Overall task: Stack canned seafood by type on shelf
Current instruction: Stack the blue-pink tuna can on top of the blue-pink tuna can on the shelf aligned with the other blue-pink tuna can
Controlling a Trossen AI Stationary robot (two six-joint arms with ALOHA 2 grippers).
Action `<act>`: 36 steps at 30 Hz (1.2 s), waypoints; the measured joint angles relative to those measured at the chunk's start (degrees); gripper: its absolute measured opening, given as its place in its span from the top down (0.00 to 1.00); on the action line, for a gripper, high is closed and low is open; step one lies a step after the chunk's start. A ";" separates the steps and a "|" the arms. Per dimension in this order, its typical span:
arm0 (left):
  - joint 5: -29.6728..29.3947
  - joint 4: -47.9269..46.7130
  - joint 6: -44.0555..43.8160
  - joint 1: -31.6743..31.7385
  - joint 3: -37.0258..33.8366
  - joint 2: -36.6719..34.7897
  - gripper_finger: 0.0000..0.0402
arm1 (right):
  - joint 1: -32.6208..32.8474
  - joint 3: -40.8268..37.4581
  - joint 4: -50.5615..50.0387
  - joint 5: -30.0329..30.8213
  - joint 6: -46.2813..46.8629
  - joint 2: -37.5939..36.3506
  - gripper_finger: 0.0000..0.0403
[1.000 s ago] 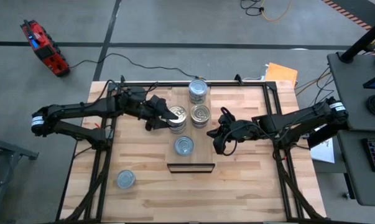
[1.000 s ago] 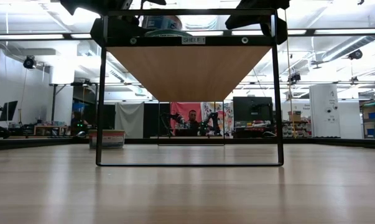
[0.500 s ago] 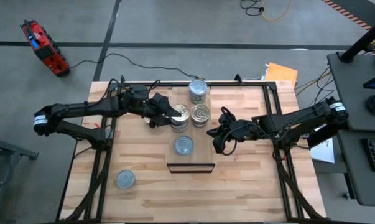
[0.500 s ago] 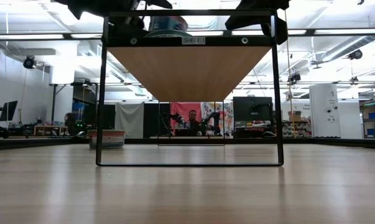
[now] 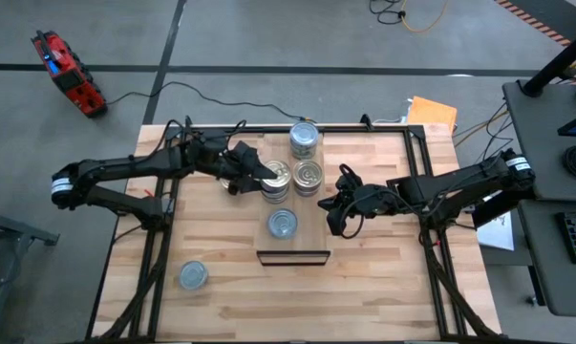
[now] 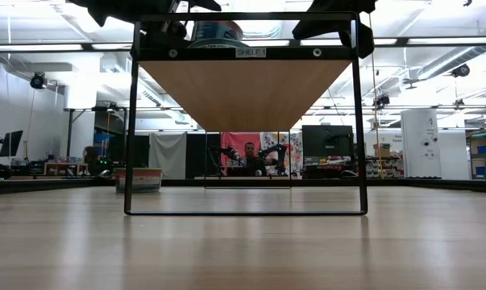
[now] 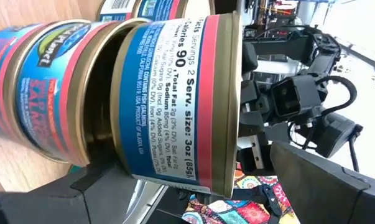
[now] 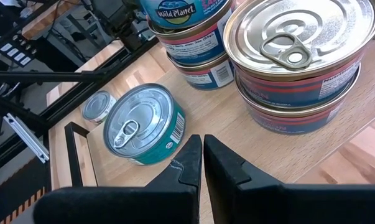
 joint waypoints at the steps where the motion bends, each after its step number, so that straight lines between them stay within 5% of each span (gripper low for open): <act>1: 0.03 -0.40 0.11 0.00 0.00 0.00 0.15 | 0.00 0.00 0.00 0.01 0.00 0.00 0.98; 36: 0.91 4.01 5.64 0.76 -0.02 2.36 0.15 | 0.00 0.00 -0.10 1.38 0.66 0.00 0.98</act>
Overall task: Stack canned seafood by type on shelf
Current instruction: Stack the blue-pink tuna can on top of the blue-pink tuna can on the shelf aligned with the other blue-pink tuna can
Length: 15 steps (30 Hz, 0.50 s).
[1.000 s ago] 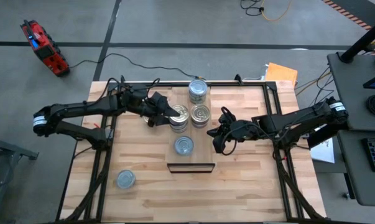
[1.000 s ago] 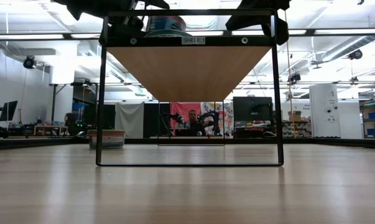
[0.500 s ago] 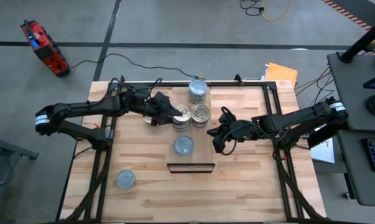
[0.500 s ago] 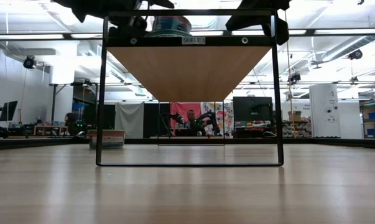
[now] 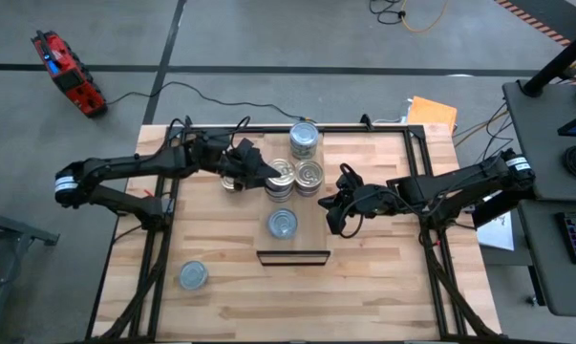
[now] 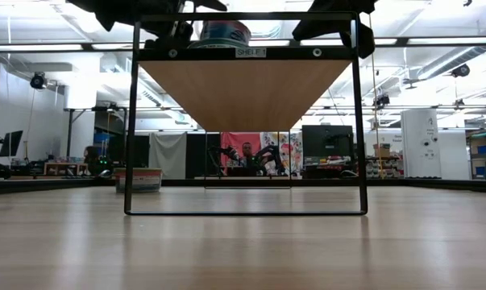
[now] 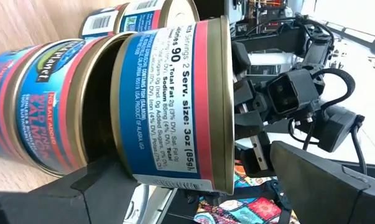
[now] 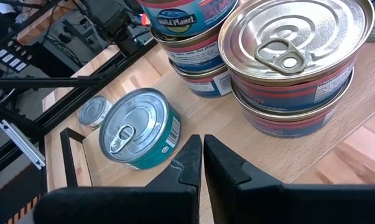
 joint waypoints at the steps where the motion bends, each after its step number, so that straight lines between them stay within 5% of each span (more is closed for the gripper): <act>1: 0.01 -0.48 0.19 0.11 0.03 -0.06 0.15 | 0.00 0.00 0.01 0.00 0.00 0.00 0.98; 15: 0.64 -0.92 3.19 0.58 0.02 -0.23 0.15 | 0.00 0.00 0.01 0.00 0.00 0.00 0.98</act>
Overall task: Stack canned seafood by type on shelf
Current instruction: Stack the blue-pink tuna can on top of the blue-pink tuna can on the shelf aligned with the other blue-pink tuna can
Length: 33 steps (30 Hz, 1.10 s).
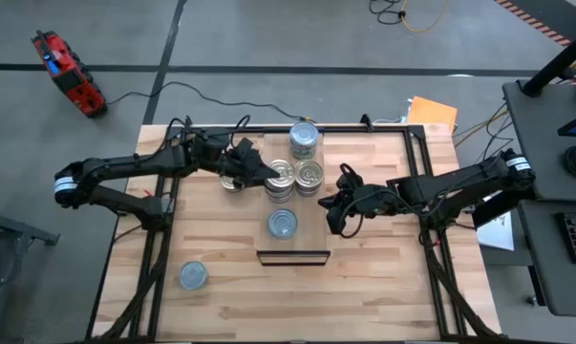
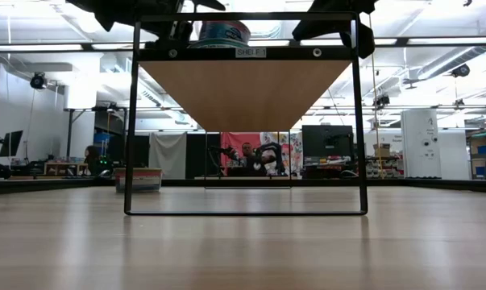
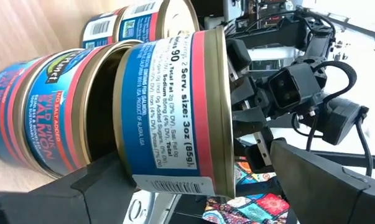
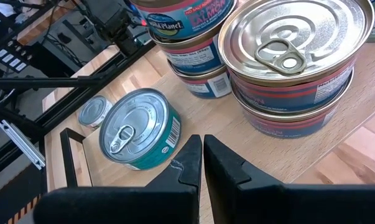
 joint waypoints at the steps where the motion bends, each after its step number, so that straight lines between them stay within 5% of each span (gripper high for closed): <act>1: -0.02 0.13 0.67 0.00 0.00 0.01 0.15 | 0.00 0.00 0.02 0.00 0.00 0.00 0.98; 33: -0.07 -0.35 0.65 0.02 0.02 0.19 0.15 | 0.00 0.00 0.00 0.02 -0.02 0.00 0.98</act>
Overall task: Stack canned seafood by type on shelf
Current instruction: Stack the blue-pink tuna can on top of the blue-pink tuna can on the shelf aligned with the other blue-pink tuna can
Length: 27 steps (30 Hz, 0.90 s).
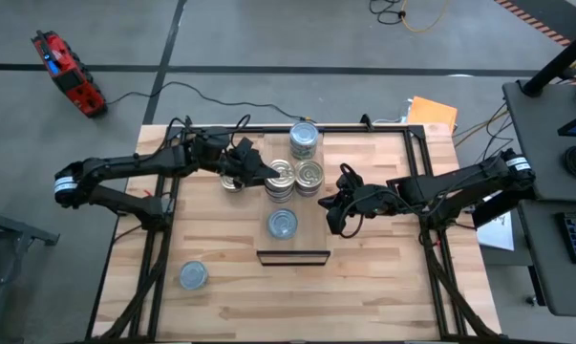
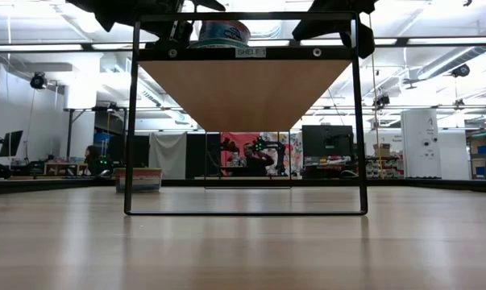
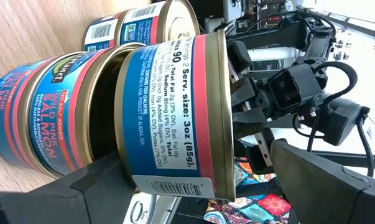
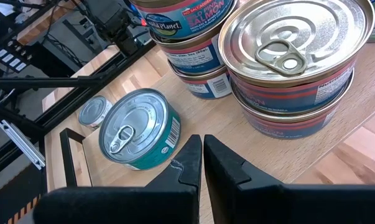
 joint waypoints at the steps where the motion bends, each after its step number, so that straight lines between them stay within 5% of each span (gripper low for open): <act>1: 0.11 0.08 1.03 -0.02 0.00 0.00 0.15 | 0.00 0.00 0.02 0.00 0.00 0.00 0.98; 27: 0.11 -0.22 2.79 0.12 0.03 -0.04 0.15 | 0.00 0.00 0.03 0.03 0.00 0.00 0.98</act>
